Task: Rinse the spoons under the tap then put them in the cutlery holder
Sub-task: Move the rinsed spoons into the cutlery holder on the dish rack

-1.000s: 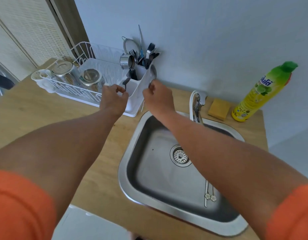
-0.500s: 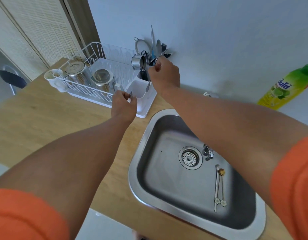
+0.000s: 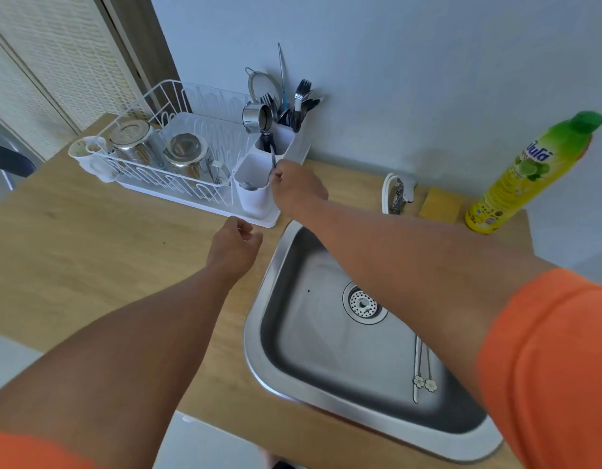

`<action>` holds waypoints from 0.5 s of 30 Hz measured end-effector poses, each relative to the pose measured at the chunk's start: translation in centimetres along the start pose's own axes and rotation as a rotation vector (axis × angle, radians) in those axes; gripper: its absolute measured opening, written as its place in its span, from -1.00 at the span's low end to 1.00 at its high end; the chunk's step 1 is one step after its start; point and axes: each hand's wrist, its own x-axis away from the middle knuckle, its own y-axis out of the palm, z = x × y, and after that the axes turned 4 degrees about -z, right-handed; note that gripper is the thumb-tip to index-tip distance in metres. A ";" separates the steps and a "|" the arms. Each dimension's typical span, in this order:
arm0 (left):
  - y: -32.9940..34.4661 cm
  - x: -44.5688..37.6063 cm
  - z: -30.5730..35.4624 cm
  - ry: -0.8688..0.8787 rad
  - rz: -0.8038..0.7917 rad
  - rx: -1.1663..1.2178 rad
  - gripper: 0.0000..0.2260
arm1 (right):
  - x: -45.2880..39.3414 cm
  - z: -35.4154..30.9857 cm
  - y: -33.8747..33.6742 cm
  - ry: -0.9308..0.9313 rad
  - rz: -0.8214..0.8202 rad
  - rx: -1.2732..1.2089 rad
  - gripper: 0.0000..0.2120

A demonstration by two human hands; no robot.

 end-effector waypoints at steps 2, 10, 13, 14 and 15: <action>0.3 0.4 -0.2 0.029 -0.008 -0.003 -0.87 | 1.0 0.7 0.6 0.023 -0.023 0.017 -0.79; 3.1 2.8 1.3 0.155 -0.096 -0.043 -0.96 | 9.9 8.1 5.5 0.107 -0.047 -0.033 -0.79; 4.8 3.9 1.7 0.187 -0.186 -0.070 -0.97 | 14.3 12.5 7.3 0.146 -0.123 -0.017 -0.81; 5.5 4.3 1.7 0.193 -0.220 -0.093 -0.97 | 15.8 14.1 7.6 0.164 -0.156 -0.005 -0.81; 6.3 4.7 1.8 0.200 -0.251 -0.125 -0.96 | 17.3 15.7 7.8 0.186 -0.190 0.011 -0.81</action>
